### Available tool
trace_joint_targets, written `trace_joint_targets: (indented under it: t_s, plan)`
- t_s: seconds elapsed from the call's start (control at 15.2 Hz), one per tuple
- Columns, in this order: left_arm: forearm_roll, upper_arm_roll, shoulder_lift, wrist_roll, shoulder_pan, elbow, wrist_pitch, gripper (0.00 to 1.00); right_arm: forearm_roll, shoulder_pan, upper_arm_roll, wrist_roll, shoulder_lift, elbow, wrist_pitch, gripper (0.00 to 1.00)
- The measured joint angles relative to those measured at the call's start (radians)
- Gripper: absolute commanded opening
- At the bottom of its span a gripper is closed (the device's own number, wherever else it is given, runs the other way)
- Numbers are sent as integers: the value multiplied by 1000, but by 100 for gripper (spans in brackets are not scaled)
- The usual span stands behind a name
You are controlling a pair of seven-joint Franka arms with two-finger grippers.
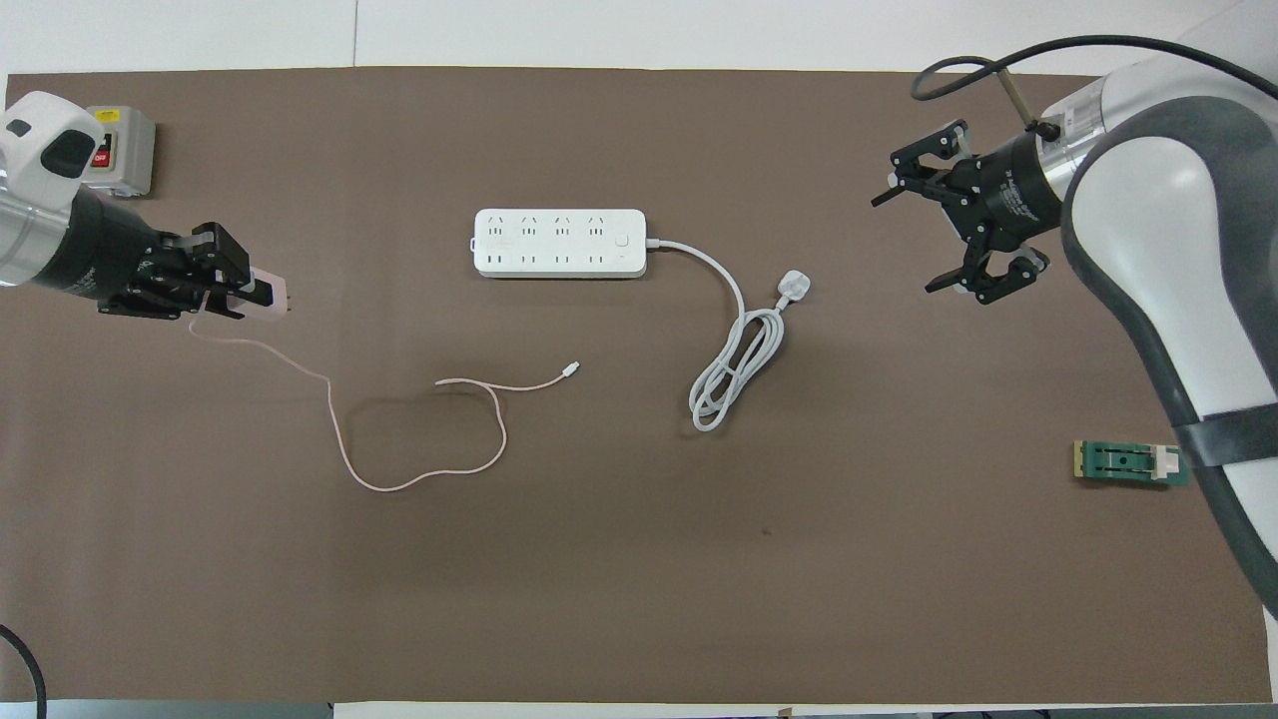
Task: Plug charger into power strip
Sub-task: 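Carry the charger with the left gripper while the right gripper withdraws, then lower the charger onto the strip's nearest socket with the left gripper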
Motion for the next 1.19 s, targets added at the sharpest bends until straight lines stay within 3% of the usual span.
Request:
trace_joint_targets:
  t_s: [0.33,0.53,0.86,0.99,1.19]
  plan:
    - [173,-4,0,-217,-65,0,30,0,-137,-29,-1,-304,-34,0,-63,100]
    - [199,-7,3,-484,-119,0,128,0,-200,-51,-1,-489,-54,-1,-76,100]
    - [208,-13,25,-949,-188,0,183,0,-323,-69,-1,-767,-97,-2,-82,100]
    - [211,-13,57,-1127,-239,2,195,0,-356,-73,-1,-859,-130,-8,-89,100]
    - [263,-14,163,-1407,-315,62,221,0,-373,-99,0,-946,-192,-28,-109,100]
